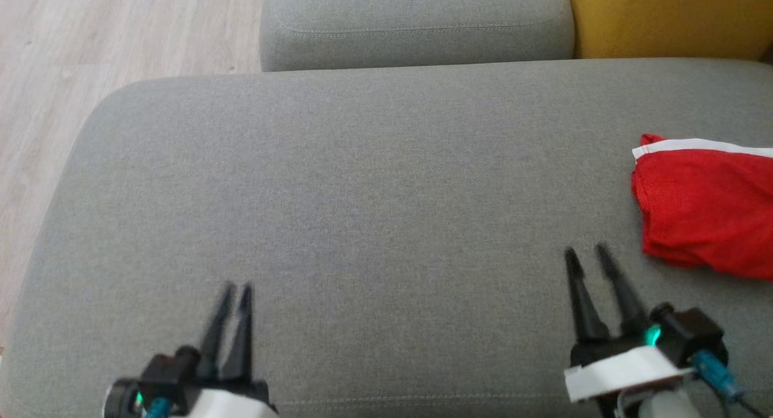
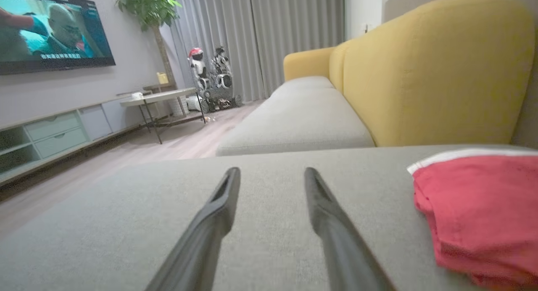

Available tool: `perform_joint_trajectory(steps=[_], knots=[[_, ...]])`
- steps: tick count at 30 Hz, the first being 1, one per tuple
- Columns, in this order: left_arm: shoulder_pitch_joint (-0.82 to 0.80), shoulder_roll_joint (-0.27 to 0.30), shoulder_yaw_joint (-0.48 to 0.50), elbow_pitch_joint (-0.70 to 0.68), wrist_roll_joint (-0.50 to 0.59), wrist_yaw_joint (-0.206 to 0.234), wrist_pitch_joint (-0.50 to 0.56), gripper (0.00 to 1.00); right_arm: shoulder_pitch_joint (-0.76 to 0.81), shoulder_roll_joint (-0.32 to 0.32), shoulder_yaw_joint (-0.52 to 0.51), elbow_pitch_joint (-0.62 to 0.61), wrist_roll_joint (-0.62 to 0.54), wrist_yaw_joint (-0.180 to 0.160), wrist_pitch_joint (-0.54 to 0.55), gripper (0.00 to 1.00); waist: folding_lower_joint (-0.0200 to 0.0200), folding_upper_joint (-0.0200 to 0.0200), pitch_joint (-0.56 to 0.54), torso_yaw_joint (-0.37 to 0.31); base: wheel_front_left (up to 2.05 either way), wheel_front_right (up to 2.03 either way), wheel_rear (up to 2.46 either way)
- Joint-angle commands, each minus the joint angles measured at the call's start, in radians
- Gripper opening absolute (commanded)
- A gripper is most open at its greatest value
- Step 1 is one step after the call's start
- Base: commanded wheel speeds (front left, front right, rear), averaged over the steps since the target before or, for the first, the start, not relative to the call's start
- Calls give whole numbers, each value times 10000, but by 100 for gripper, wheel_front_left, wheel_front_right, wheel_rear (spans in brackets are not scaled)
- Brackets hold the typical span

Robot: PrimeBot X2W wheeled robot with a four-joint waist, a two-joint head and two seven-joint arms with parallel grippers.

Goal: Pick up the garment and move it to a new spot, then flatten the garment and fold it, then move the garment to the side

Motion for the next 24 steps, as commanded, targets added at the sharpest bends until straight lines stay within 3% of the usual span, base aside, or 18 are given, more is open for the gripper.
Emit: perform_joint_trajectory(steps=[1,24], knots=[[97,-2,-21,260,-8,-1,0,0,88,0,7,245,8,0,11,0,0,-1,1,-1,0,0,0],[-306,145,264,808,-2679,-240,445,0,-44,-152,-236,366,2738,6,443,0,0,-1,25,-81,0,0,0]])
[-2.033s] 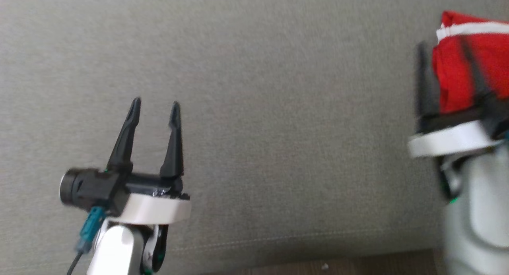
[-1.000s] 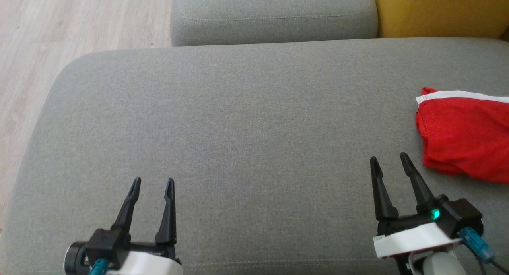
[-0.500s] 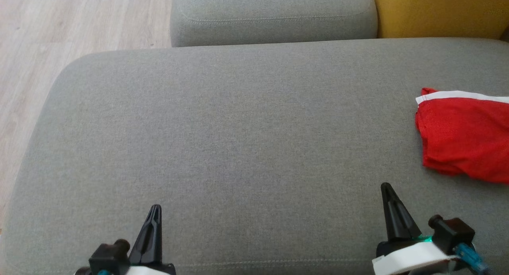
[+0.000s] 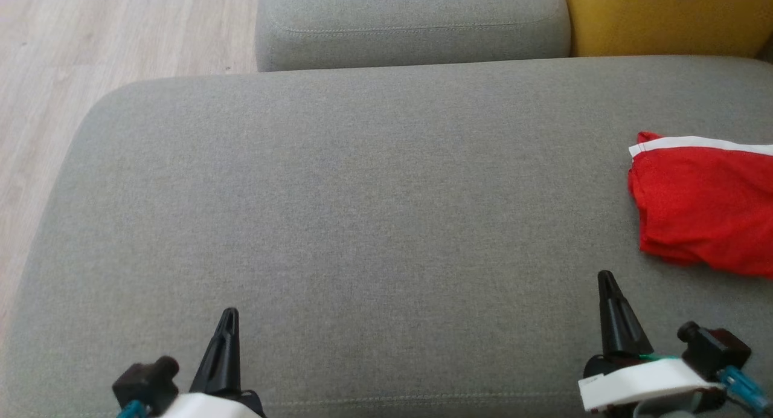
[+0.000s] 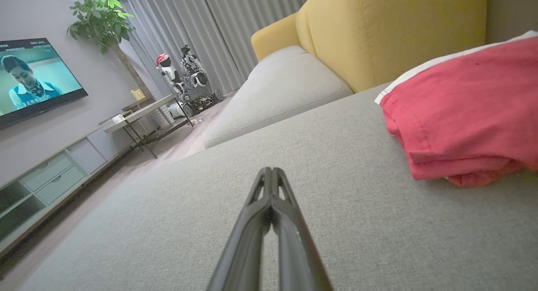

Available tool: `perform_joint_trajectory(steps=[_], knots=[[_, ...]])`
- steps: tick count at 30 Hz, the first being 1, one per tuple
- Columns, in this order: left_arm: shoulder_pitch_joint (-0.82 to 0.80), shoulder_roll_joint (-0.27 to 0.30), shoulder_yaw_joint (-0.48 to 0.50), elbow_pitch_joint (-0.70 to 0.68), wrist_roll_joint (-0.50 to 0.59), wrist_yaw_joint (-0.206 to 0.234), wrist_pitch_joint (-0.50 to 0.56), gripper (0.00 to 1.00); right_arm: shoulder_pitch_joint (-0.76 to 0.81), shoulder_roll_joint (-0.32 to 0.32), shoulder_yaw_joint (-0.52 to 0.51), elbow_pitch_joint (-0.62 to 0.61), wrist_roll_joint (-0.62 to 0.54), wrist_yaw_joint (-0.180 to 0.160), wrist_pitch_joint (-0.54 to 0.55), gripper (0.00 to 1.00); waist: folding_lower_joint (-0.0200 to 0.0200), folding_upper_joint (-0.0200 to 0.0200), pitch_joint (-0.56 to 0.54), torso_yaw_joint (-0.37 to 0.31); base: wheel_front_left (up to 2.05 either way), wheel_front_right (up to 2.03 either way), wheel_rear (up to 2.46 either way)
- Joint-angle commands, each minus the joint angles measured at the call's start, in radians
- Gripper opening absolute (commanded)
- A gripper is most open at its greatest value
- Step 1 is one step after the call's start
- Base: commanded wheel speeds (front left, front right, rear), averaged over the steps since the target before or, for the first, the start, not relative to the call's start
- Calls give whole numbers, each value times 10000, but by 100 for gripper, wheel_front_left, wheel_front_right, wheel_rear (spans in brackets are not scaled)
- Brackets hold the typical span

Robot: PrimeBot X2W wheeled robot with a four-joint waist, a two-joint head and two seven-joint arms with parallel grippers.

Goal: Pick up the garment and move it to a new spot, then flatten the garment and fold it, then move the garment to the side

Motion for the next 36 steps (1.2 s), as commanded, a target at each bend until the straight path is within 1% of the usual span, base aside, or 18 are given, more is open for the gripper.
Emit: perform_joint_trajectory(steps=[1,36], knots=[[-467,108,210,-249,-283,-67,36,0,-439,-140,-14,-380,346,6,62,0,0,-1,1,-4,0,0,0],[-1288,236,828,299,-4516,-476,885,0,-826,-263,-581,-510,4660,16,902,0,0,-1,40,-133,0,0,0]])
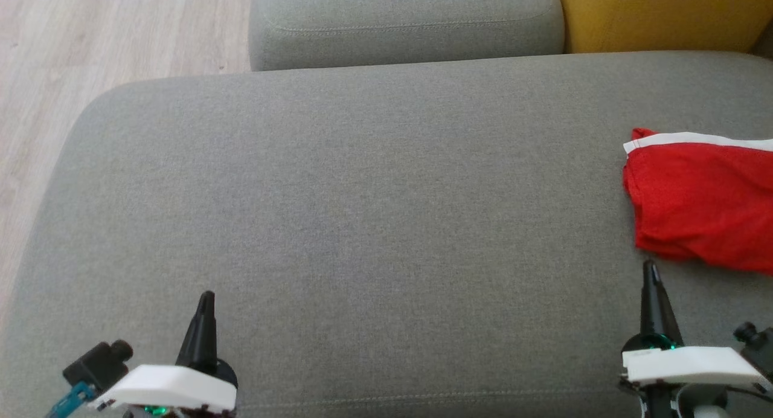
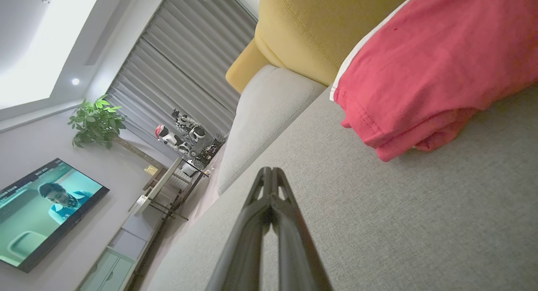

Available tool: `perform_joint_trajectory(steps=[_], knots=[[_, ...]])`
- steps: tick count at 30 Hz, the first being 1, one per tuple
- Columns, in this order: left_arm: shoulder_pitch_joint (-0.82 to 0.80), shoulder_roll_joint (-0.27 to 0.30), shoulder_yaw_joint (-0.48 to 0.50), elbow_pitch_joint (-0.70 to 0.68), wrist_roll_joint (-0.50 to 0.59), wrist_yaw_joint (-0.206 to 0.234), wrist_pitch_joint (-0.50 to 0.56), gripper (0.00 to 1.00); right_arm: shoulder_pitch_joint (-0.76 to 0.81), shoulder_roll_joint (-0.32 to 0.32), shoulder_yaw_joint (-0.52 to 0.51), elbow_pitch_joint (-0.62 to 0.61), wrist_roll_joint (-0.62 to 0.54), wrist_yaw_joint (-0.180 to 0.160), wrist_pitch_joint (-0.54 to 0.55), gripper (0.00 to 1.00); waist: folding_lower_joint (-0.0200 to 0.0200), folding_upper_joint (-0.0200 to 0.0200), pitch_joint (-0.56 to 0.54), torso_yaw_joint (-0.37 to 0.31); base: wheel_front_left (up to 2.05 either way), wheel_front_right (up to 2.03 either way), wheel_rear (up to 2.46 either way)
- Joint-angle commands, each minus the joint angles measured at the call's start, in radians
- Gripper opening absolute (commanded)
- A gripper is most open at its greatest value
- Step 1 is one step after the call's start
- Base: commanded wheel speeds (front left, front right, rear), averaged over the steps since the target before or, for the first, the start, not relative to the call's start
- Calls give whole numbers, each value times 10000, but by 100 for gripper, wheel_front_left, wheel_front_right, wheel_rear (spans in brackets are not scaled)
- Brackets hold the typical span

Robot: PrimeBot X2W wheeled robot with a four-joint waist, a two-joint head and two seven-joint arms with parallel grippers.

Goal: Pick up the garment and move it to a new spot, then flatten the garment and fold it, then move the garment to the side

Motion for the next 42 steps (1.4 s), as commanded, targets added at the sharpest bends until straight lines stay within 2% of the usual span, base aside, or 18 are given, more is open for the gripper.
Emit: perform_joint_trajectory(steps=[1,42], knots=[[-571,169,256,-272,-303,-62,53,0,-589,-167,43,-390,348,18,48,0,0,-1,1,-4,0,0,0],[-1561,193,1181,394,-5259,-547,1220,0,-1066,-194,-807,-533,5411,29,1195,0,0,-1,47,-161,0,0,0]])
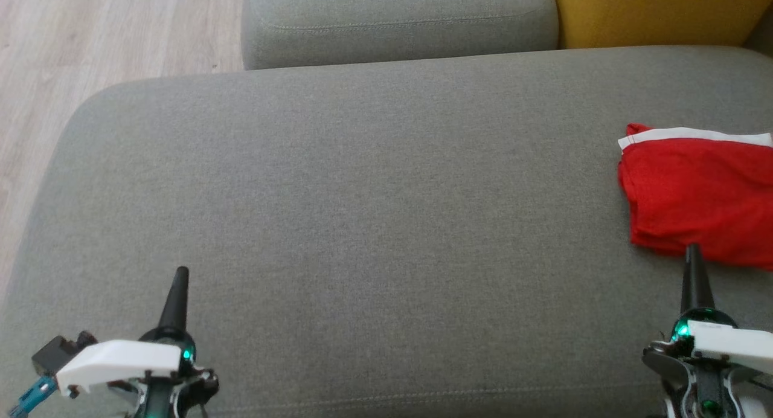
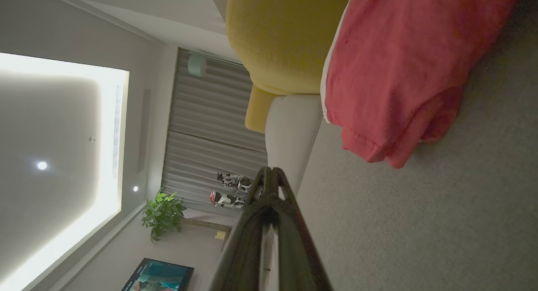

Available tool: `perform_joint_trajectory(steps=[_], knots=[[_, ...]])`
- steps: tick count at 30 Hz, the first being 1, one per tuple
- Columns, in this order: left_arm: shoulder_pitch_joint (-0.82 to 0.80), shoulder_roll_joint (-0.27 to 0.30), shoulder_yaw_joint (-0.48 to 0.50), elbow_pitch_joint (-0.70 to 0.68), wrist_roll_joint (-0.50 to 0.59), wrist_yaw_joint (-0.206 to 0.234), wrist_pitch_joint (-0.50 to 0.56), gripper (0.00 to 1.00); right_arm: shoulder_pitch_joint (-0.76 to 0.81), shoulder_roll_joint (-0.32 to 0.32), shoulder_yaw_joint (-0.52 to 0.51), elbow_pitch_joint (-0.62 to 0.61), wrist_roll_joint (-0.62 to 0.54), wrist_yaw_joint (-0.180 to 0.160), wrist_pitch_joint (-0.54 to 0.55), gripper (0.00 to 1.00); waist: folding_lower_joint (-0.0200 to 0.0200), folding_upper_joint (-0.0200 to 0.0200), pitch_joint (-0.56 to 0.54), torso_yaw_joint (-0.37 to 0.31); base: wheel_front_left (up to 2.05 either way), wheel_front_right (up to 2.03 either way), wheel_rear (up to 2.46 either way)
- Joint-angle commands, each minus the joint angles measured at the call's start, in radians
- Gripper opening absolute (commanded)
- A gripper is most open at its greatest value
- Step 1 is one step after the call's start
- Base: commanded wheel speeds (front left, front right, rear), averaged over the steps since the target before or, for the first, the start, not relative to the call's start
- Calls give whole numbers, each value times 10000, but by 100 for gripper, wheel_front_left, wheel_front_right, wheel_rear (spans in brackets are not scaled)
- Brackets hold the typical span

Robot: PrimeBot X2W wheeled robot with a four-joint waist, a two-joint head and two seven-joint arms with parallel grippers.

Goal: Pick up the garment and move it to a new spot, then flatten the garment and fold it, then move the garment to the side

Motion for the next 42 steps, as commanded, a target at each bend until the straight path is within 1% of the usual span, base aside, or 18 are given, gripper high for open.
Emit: perform_joint_trajectory(steps=[1,27,42], knots=[[-553,185,340,-270,-240,-103,76,0,-493,-159,128,-389,266,41,66,0,0,0,1,-2,0,0,0],[-1188,160,983,159,-3336,-410,862,0,-801,-138,-464,-476,3433,48,836,0,0,0,30,-101,0,0,0],[-1200,114,1055,168,-3319,-414,923,0,-810,-94,-533,-472,3419,48,895,0,0,0,30,-102,0,0,0]])
